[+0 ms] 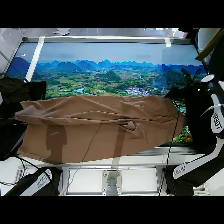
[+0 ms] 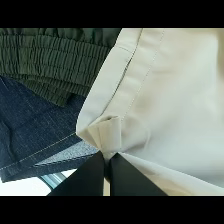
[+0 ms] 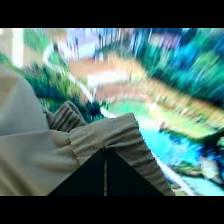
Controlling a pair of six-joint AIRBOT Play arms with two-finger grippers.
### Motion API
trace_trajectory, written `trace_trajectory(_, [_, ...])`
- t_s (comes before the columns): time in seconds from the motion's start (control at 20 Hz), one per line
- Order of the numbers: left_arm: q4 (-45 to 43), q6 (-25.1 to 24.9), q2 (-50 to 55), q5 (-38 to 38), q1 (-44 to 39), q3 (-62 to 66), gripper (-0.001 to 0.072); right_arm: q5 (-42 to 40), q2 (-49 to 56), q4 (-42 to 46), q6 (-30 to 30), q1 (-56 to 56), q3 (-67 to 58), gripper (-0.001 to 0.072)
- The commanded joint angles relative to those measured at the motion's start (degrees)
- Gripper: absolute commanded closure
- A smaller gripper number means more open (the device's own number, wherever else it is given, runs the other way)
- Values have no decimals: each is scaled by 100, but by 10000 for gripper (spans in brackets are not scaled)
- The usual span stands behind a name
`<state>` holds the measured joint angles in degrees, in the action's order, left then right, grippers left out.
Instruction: Fold the clothes and pants, and hang the long-sleeved shirts on hangers.
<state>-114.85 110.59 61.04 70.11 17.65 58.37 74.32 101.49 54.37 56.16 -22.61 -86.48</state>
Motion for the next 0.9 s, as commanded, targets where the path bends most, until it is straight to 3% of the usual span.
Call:
trace_trajectory(0.0, [2, 24, -9, -72, 7, -4, 696, 24, -365, 234, 197, -177, -643, 685])
trace_trajectory(0.1, [81, 345, -90, -398, 4, -4, 696, 127, -704, 439, 319, -365, -807, 685])
trace_trajectory(0.3, [737, 518, -487, -1963, 2, -4, 696, 743, -1228, 1198, 435, -758, -787, 685])
trace_trajectory(0.45, [645, 516, -503, -1993, 33, -319, 696, 1073, -1257, 1333, 509, -1108, -455, 685])
trace_trajectory(0.65, [750, 518, -339, -2669, 20, -1554, 696, 426, -1252, 898, 525, -953, 699, 685])
trace_trajectory(0.8, [739, 516, -118, -2702, 33, -2105, 695, -247, -1250, 905, 531, -621, 1316, 684])
trace_trajectory(0.85, [761, 518, -81, -2695, 31, -2120, 645, -321, -1250, 892, 535, -542, 1346, 654])
